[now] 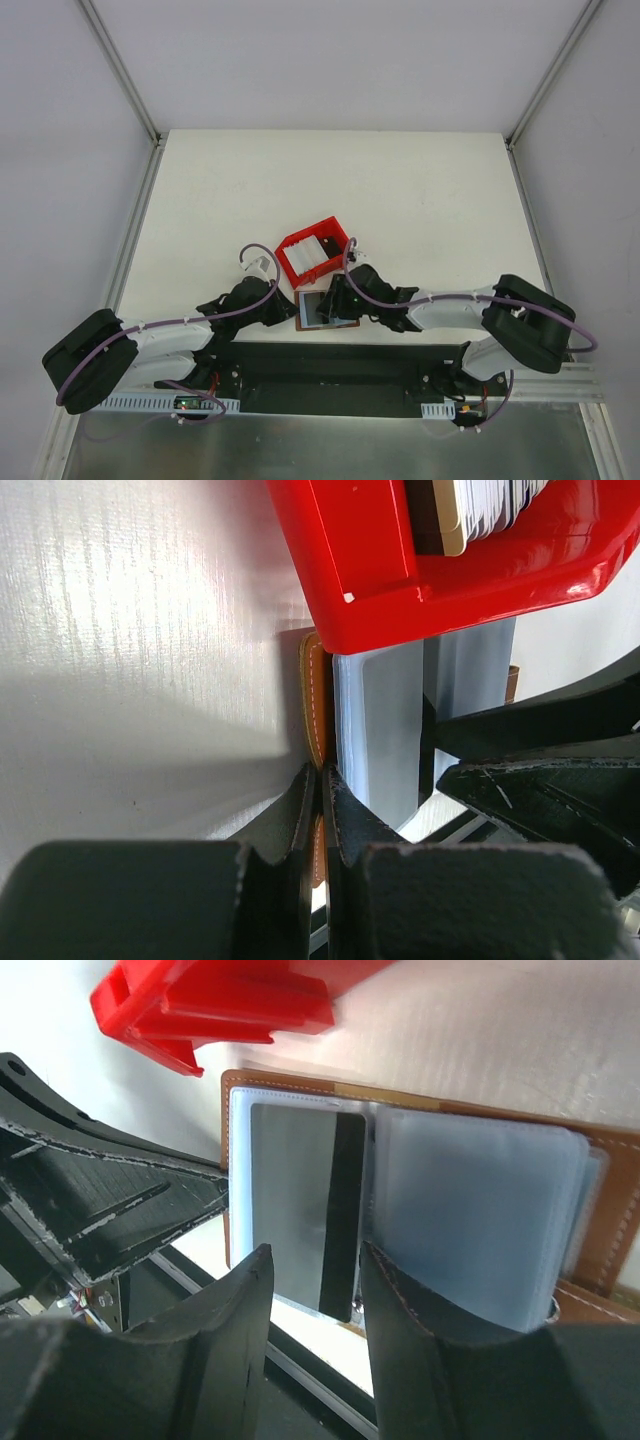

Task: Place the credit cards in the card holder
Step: Insert the credit card into the card holder.

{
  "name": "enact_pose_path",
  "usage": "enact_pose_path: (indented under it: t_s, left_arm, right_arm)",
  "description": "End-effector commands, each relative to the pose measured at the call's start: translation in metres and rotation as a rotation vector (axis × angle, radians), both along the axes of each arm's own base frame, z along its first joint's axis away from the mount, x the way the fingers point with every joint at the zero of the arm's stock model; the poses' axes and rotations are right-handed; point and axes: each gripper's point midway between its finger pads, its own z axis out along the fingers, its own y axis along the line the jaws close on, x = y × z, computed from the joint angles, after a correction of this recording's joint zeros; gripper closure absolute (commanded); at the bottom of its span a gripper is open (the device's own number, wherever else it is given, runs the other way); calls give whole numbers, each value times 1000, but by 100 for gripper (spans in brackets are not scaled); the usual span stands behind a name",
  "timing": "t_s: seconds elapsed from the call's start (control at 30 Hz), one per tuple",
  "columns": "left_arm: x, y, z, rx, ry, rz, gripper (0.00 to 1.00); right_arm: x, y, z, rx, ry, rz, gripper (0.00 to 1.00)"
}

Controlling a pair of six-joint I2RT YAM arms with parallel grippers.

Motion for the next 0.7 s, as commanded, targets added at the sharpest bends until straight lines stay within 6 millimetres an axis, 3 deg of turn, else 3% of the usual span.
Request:
enact_pose_path:
  t_s: [0.0, 0.23, 0.3, 0.43, 0.53, 0.67]
  left_arm:
    - [-25, 37, -42, 185, 102, -8, 100]
    - [-25, 37, -42, 182, 99, -10, 100]
    - [-25, 37, -42, 183, 100, -10, 100]
    - [-24, 36, -41, 180, 97, -12, 100]
    - [-24, 35, -41, 178, 95, -10, 100]
    - [-22, 36, -39, 174, 83, -5, 100]
  right_arm:
    - [-1, 12, -7, -54, 15, 55, 57]
    - [-1, 26, -3, -45, 4, 83, 59]
    - [0, 28, 1, -38, -10, 86, 65]
    - [1, 30, 8, -22, -28, 100, 68]
    - [5, 24, 22, -13, -78, 100, 60]
    - [18, 11, 62, -37, -194, 121, 48]
